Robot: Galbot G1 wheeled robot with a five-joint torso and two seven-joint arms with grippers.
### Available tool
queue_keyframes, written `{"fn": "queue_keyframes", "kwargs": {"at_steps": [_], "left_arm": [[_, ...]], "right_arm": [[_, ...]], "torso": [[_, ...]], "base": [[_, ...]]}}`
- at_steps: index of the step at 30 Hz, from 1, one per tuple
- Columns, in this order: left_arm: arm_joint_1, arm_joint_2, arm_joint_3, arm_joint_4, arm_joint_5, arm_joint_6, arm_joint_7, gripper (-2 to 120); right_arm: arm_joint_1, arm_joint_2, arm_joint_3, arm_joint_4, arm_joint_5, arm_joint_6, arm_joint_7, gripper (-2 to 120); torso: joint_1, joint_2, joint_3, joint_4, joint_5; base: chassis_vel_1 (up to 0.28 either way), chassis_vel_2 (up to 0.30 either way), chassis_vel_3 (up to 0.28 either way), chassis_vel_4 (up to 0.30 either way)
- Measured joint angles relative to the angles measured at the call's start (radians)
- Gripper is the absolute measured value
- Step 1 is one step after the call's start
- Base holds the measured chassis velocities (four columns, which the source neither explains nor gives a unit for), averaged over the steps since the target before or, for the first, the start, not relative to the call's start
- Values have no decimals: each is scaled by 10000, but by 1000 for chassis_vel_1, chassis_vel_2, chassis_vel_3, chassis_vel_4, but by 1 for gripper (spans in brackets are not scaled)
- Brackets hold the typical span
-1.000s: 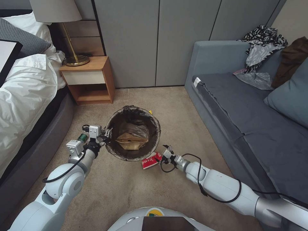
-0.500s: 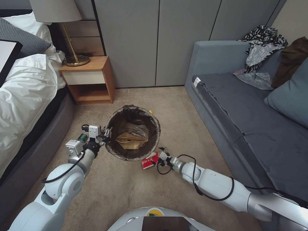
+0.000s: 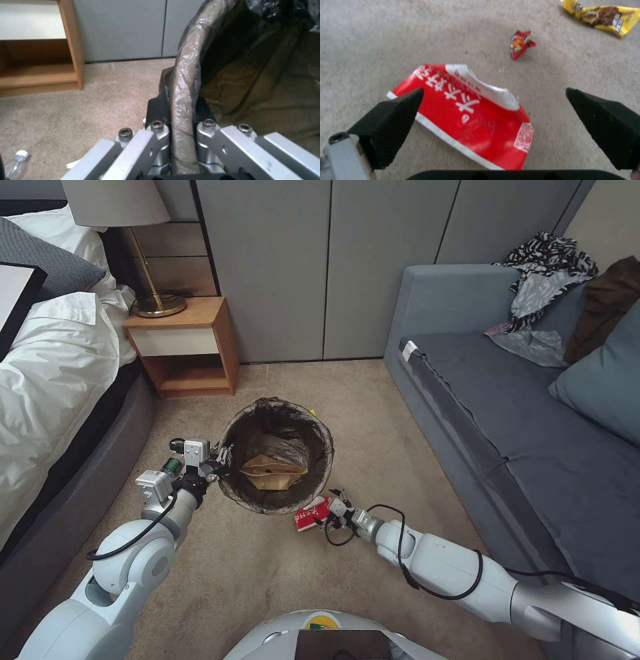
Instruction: Pick up the trash bin, then pick up the garbage from the floor and place it into the trash bin.
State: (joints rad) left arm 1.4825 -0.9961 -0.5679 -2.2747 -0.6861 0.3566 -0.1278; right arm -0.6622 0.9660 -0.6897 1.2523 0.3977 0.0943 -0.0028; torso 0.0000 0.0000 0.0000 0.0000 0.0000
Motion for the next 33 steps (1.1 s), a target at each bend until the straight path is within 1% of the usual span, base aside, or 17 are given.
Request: {"fn": "queue_keyframes", "kwargs": {"at_steps": [14, 26, 33], "left_arm": [[7, -34, 2, -21, -9, -8, 1, 4], [2, -56, 34, -28, -6, -15, -1, 4], [5, -40, 21, -32, -17, -19, -2, 4]], "right_arm": [[19, 183, 24, -644, -124, 263, -245, 100], [247, 645, 30, -1633, -199, 563, -524, 100], [338, 690, 7, -1717, -198, 587, -538, 100]], "torso": [[0, 0, 0, 0, 0], [0, 0, 0, 0, 0], [0, 0, 0, 0, 0]], "base": [[0, 0, 0, 0], [0, 0, 0, 0], [0, 0, 0, 0]]}}
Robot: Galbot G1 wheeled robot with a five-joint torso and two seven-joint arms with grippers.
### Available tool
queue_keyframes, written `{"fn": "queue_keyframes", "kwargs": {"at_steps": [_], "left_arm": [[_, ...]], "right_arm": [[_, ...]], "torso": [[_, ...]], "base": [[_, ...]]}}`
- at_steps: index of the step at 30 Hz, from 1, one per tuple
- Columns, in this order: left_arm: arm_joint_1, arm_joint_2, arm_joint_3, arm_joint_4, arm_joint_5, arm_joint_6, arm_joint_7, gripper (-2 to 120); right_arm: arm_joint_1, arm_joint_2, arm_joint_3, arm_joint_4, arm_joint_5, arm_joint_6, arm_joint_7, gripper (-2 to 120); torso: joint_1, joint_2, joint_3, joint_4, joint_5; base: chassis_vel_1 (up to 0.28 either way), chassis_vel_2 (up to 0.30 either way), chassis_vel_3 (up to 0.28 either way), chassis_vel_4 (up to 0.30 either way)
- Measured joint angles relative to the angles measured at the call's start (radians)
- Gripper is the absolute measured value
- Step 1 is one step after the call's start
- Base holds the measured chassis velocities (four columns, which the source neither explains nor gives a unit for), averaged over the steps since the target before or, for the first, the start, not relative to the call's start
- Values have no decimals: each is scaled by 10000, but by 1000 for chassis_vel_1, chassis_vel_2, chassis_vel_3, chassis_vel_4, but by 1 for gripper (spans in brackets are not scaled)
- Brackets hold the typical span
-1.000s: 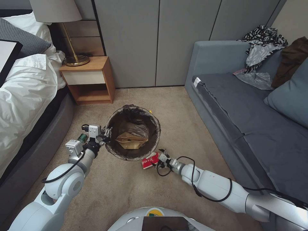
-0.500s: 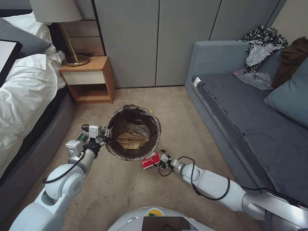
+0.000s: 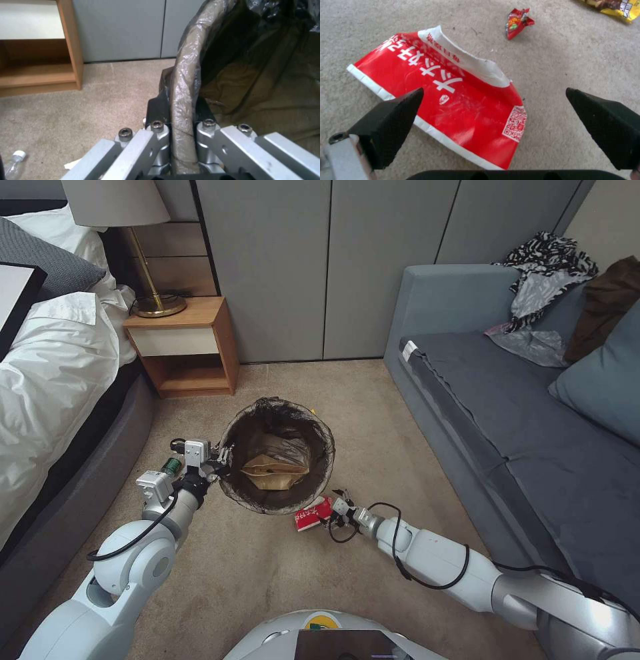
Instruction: Pick up the trash bin, then pick up the garbage from the floor and place it into the trash bin.
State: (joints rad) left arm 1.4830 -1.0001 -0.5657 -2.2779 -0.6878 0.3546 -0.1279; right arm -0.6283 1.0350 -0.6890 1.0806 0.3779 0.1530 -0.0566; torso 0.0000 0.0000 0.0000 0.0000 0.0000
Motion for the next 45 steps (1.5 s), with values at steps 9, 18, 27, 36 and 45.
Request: {"fn": "queue_keyframes", "kwargs": {"at_steps": [9, 18, 27, 36, 45], "left_arm": [[2, 71, -10, -41, -67, 0, -24, 4], [21, 93, -12, -77, -80, 0, -33, 4], [14, 113, -32, -122, -130, -1, -55, 4], [12, 83, -32, -126, -144, 0, -66, 4], [-36, 87, -33, -148, -241, 20, -128, 4]], "right_arm": [[140, 199, -41, -372, -5, 105, -31, 100], [259, 475, -96, -709, -28, 192, -140, 100], [370, 854, -187, -915, -20, 236, -179, 100], [459, 1239, -247, -1403, 5, 444, -370, 100], [560, 1802, -277, -2194, 0, 599, -684, 82]], "torso": [[0, 0, 0, 0, 0], [0, 0, 0, 0, 0], [0, 0, 0, 0, 0], [0, 0, 0, -1, 1], [0, 0, 0, 0, 0]], "base": [[0, 0, 0, 0], [0, 0, 0, 0], [0, 0, 0, 0], [0, 0, 0, 0], [0, 0, 0, 0]]}}
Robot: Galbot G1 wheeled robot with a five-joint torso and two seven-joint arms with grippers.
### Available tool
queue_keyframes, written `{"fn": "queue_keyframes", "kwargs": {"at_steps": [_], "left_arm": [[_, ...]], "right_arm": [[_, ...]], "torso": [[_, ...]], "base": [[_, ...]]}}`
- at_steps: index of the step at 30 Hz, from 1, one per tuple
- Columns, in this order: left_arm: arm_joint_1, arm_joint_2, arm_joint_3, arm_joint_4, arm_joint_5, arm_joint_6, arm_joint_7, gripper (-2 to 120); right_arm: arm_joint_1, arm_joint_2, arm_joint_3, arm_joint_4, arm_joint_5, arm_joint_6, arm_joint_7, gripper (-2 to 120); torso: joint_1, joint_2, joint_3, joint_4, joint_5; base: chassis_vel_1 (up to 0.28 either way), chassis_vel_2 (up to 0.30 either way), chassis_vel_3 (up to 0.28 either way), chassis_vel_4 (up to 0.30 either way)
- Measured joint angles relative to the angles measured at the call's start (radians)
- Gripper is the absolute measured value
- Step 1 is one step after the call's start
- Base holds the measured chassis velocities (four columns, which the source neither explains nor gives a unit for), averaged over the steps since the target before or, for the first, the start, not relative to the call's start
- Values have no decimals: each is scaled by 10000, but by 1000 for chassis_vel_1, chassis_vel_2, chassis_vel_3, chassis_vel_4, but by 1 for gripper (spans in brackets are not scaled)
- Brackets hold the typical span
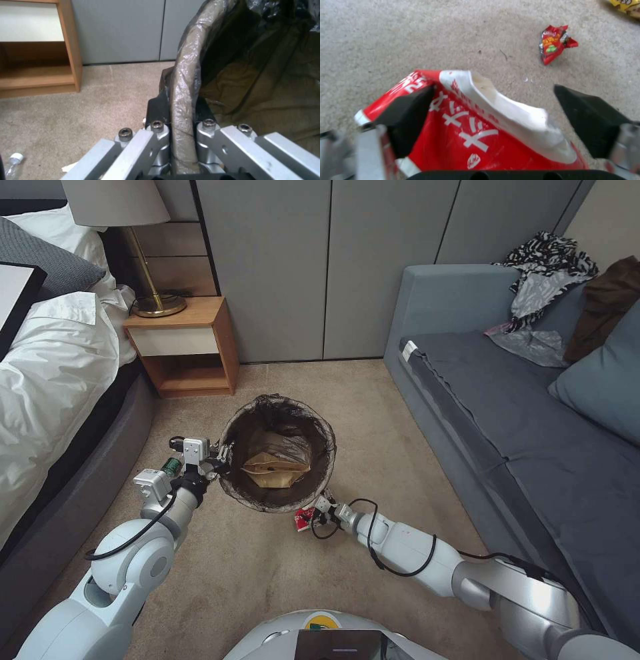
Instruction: Pick up the trash bin, then pick up the garbage from the floor and place it into the trash bin.
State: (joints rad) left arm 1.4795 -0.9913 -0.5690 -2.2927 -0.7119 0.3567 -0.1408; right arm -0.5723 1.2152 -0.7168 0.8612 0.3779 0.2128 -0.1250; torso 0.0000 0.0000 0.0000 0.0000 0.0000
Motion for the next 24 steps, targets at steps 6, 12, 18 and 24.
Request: {"fn": "queue_keyframes", "kwargs": {"at_steps": [6, 12, 18, 24], "left_arm": [[-31, -11, 1, 4, -4, 3, -23, 4], [-95, -20, 24, 5, -29, 19, -66, 4], [-114, -9, 27, 6, -44, 26, -77, 4], [-149, -9, 42, 6, -59, 32, -88, 4]], "right_arm": [[14, 68, 70, -208, -4, 26, -112, 62], [-77, 46, 114, -171, -7, 37, -121, 39], [-130, 32, 130, -22, 2, 43, -112, 17], [-128, -124, 172, 254, 116, 25, -33, 0]], "torso": [[0, 0, 0, 0, 0], [0, 0, 0, -2, 0], [0, 0, 0, 0, 1], [0, 0, 0, 0, 1]], "base": [[0, 0, 0, 0], [0, 0, 0, 0], [0, 0, 0, 0], [0, 0, 0, 0]]}}
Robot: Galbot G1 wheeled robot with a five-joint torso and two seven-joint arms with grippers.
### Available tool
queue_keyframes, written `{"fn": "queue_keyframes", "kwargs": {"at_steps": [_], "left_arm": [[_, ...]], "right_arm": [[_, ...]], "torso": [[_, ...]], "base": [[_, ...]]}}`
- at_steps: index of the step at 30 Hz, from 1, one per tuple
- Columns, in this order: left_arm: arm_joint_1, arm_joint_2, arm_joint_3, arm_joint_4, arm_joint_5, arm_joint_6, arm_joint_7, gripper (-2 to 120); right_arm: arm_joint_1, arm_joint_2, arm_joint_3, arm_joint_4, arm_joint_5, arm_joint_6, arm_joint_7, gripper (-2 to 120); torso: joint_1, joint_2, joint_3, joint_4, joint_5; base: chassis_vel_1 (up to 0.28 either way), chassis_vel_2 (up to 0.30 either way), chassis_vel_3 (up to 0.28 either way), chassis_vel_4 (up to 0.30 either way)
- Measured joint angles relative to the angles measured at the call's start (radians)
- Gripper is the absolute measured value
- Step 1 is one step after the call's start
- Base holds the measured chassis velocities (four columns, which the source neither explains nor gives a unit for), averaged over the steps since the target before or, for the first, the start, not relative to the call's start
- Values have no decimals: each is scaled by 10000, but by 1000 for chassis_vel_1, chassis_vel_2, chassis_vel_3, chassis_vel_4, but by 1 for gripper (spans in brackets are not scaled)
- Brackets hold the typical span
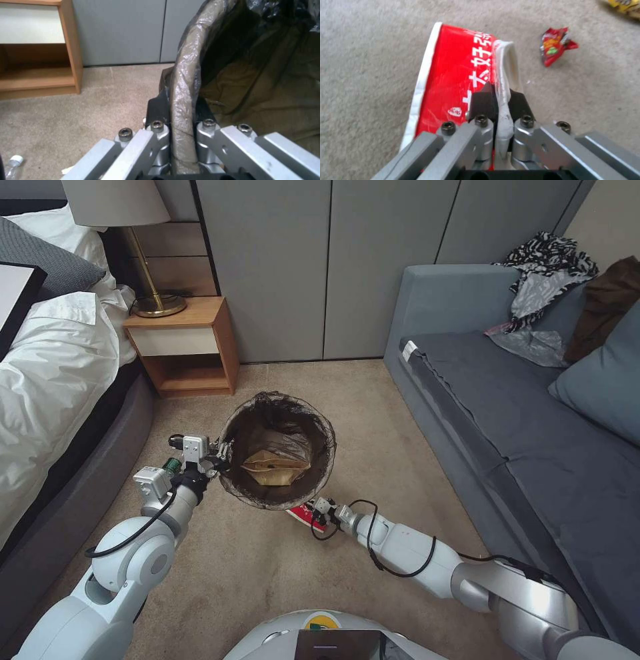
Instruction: Pick up the trash bin, then pick up the garbage from the floor and place it into the trash bin.
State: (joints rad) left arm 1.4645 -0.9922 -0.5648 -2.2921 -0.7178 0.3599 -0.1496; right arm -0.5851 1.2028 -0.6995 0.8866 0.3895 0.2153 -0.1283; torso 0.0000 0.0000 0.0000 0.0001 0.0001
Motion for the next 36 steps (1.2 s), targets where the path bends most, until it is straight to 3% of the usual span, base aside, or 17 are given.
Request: {"fn": "queue_keyframes", "kwargs": {"at_steps": [8, 11, 24, 30, 32, 33, 36], "left_arm": [[-32, -9, 86, 0, -6, 16, -15, 4], [-21, -3, 112, 10, 6, 20, -18, 4], [65, 22, 89, -5, 14, 20, -16, 4], [129, -26, 24, -41, 50, 12, -15, 4], [207, -88, 21, -42, 124, -5, -12, 4], [207, -88, 21, -42, 124, -5, -12, 4], [307, -113, 99, -30, 274, -27, 20, 4]], "right_arm": [[-1, -511, 293, 681, 360, -157, 279, 0], [-75, -1037, 779, 1570, 707, -476, 694, 0], [-269, -1741, 1406, 2982, 757, -1189, 1674, 0], [-977, -2370, 2858, 4779, 749, -2149, 3034, 0], [-1527, -2620, 3991, 5574, 746, -2539, 3790, 0], [-1527, -2620, 3991, 5574, 746, -2539, 3790, 0], [-2259, -2979, 5492, 6982, 924, -2856, 4211, 0]], "torso": [[0, 0, 0, -1, 0], [0, 0, 0, 0, 3], [0, 0, 0, -2, 1], [0, 1, 0, 0, 1], [0, 1, -1, 0, 3], [0, 1, -1, 0, 3], [-1, 1, -1, -3, 1]], "base": [[0, 0, 0, 0], [0, 0, 0, 0], [0, 0, 0, 0], [0, 0, 0, 0], [0, 0, 0, 0], [0, 0, 0, 0], [0, 0, 0, 0]]}}
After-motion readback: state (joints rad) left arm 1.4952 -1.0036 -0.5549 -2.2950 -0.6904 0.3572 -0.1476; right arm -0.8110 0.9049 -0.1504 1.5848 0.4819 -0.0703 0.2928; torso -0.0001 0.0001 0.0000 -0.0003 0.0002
